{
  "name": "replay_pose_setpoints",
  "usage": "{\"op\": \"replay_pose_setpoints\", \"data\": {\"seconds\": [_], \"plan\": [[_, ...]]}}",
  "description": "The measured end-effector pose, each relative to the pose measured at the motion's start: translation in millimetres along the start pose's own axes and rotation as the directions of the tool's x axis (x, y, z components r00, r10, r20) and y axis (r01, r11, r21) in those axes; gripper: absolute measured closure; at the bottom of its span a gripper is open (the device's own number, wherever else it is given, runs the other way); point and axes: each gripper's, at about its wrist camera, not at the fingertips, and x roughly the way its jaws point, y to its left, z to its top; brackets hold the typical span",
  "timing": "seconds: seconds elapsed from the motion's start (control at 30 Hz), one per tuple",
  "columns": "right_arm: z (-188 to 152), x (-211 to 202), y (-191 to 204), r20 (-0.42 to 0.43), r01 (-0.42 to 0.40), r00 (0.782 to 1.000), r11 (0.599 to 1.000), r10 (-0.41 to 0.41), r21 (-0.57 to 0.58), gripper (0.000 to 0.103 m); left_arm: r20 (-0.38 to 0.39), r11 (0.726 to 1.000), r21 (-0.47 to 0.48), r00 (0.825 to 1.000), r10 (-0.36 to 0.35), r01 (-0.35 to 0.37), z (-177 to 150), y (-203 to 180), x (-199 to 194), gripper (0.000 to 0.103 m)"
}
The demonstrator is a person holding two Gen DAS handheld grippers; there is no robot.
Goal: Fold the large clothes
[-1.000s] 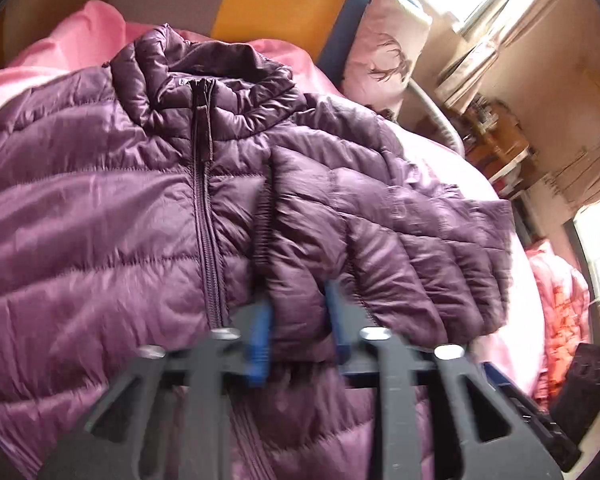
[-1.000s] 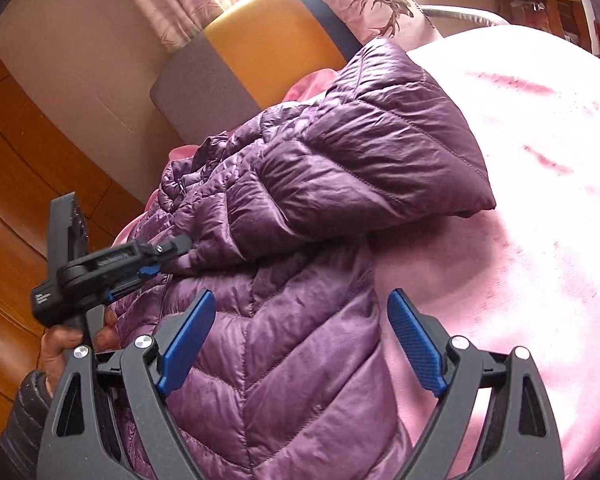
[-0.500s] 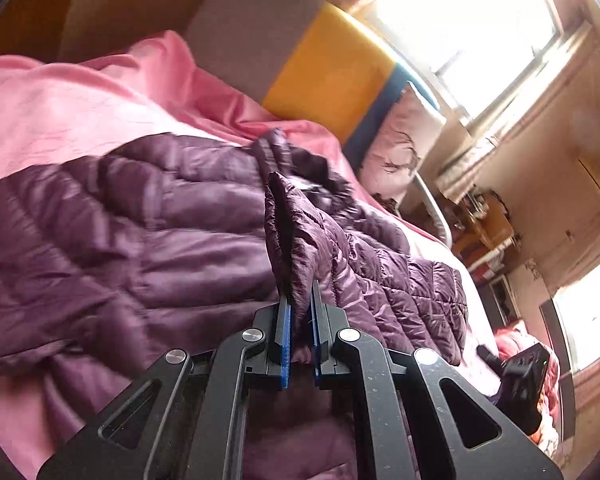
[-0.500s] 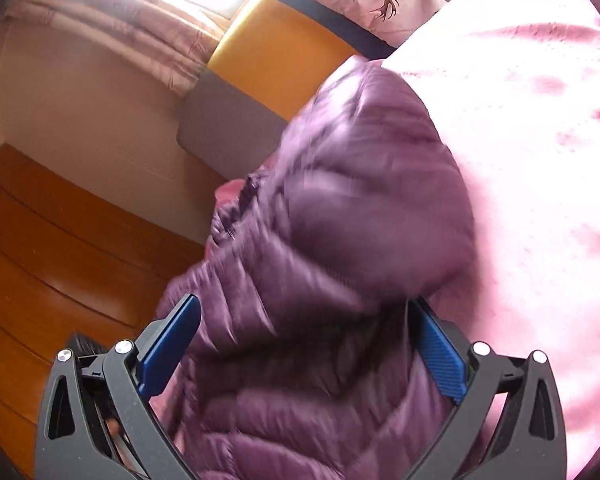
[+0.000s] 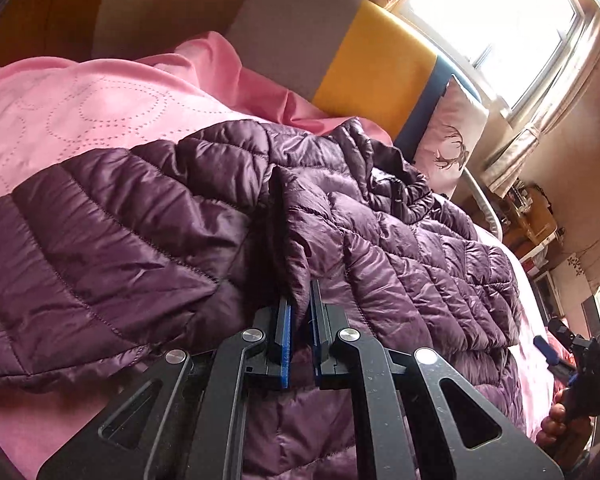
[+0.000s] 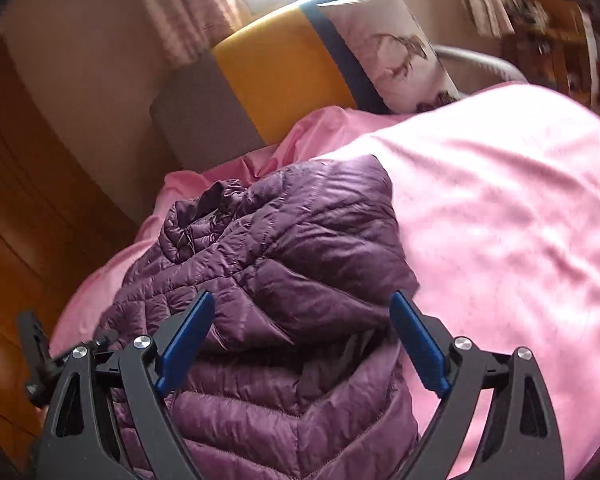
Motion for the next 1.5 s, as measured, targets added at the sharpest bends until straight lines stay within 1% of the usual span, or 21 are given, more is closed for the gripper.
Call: {"op": "replay_pose_setpoints", "data": {"seconds": [0.1, 0.17, 0.23, 0.3, 0.37, 0.43, 0.63, 0.77, 0.83, 0.87, 0.9, 0.97, 1.0, 1.1, 1.17, 1.2, 1.27, 1.37, 1.4, 1.47, 1.5], "plan": [[8.4, 20.9, 32.9, -0.002, 0.091, 0.996, 0.986, -0.092, -0.139, 0.014, 0.01, 1.0, 0.022, 1.0, 0.015, -0.016, 5.0, -4.7, 3.0, 0.096], [10.8, 47.6, 39.5, -0.023, 0.162, 0.985, 0.967, -0.169, -0.195, 0.018, 0.018, 0.998, 0.046, 0.999, 0.038, -0.039, 5.8, -7.8, 4.0, 0.096], [12.9, 83.5, 30.2, -0.067, 0.232, 0.966, 0.952, -0.25, -0.197, 0.023, 0.022, 0.996, 0.066, 0.998, 0.063, -0.064, 4.9, -6.7, 4.3, 0.096], [7.2, 103.4, 12.3, -0.117, 0.269, 0.949, 0.946, -0.292, -0.182, 0.027, 0.01, 0.993, 0.087, 0.996, 0.083, -0.084, 0.9, -4.5, 9.3, 0.096], [-2.5, 113.3, -0.3, -0.13, 0.277, 0.945, 0.946, -0.3, -0.166, 0.026, -0.015, 0.988, 0.121, 0.995, 0.095, -0.092, -9.6, -3.6, 19.6, 0.096], [-10.3, 114.4, -3.6, -0.109, 0.285, 0.946, 0.943, -0.306, -0.175, 0.026, -0.038, 0.99, 0.116, 0.995, 0.091, -0.086, -21.0, 2.1, 32.3, 0.095], [-13.3, 118.9, -5.5, -0.11, 0.297, 0.94, 0.934, -0.322, -0.2, 0.026, -0.042, 0.997, 0.061, 0.998, 0.043, -0.04, -21.8, 13.7, 34.0, 0.095], [-9.8, 128.2, 1.8, -0.107, 0.304, 0.938, 0.93, -0.331, -0.207, 0.024, -0.046, 0.998, 0.051, 0.998, 0.036, -0.034, -16.7, 10.8, 30.9, 0.092], [-10.2, 127.2, 1.4, -0.104, 0.3, 0.94, 0.933, -0.325, -0.2, 0.023, -0.043, 0.999, 0.016, 0.998, 0.038, -0.037, -13.2, 12.8, 22.8, 0.083], [-10.4, 125.4, 1.2, -0.103, 0.296, 0.942, 0.935, -0.32, -0.196, 0.023, -0.043, 0.999, -0.012, 0.999, 0.033, -0.033, -13.6, 13.8, 17.3, 0.07], [-10.2, 124.6, 0.9, -0.102, 0.295, 0.943, 0.936, -0.318, -0.193, 0.023, -0.03, 0.998, -0.056, 0.999, 0.011, -0.013, -14.8, 16.8, 6.6, 0.047], [-8.7, 125.1, 3.2, -0.099, 0.3, 0.941, 0.933, -0.324, -0.196, 0.02, 0.029, 0.993, -0.121, 1.0, 0.005, -0.002, -20.0, 21.2, -17.4, 0.024], [-8.7, 125.3, 4.5, -0.099, 0.303, 0.94, 0.932, -0.326, -0.201, 0.02, 0.061, 0.988, -0.15, 0.998, 0.031, -0.022, -24.0, 25.3, -33.7, 0.023], [-4.2, 124.8, 7.6, -0.113, 0.295, 0.94, 0.933, -0.322, -0.206, 0.012, 0.078, 0.978, -0.206, 0.996, 0.037, -0.021, -34.7, 43.4, -61.9, 0.023], [-0.9, 116.9, 14.4, -0.106, 0.293, 0.941, 0.931, -0.321, -0.217, 0.002, 0.089, 0.972, -0.223, 0.992, 0.095, -0.073, -42.1, 59.6, -78.9, 0.023], [-0.6, 108.0, 19.3, -0.082, 0.285, 0.948, 0.934, -0.309, -0.216, 0.002, 0.093, 0.961, -0.256, 0.987, 0.134, -0.106, -47.5, 75.4, -90.0, 0.023], [-3.1, 91.0, 28.5, -0.056, 0.255, 0.96, 0.944, -0.273, -0.21, 0.002, 0.094, 0.933, -0.337, 0.982, 0.164, -0.124, -52.3, 105.7, -107.1, 0.023], [-14.9, 68.2, 47.5, -0.048, 0.184, 0.979, 0.955, -0.2, -0.232, 0.002, 0.115, 0.86, -0.484, 0.964, 0.242, -0.158, -62.2, 158.8, -137.8, 0.023], [-20.2, 62.7, 53.8, -0.05, 0.162, 0.983, 0.956, -0.179, -0.246, 0.002, 0.12, 0.827, -0.538, 0.956, 0.267, -0.163, -65.1, 179.0, -149.0, 0.023], [-35.1, 54.2, 68.0, -0.068, 0.106, 0.989, 0.954, -0.13, -0.281, 0.002, 0.135, 0.777, -0.615, 0.953, 0.272, -0.135, -70.2, 210.2, -164.2, 0.023], [-42.5, 52.2, 75.0, -0.077, 0.078, 0.991, 0.95, -0.106, -0.303, 0.002, 0.155, 0.742, -0.66, 0.946, 0.286, -0.117, -73.6, 227.0, -173.8, 0.023]]}}
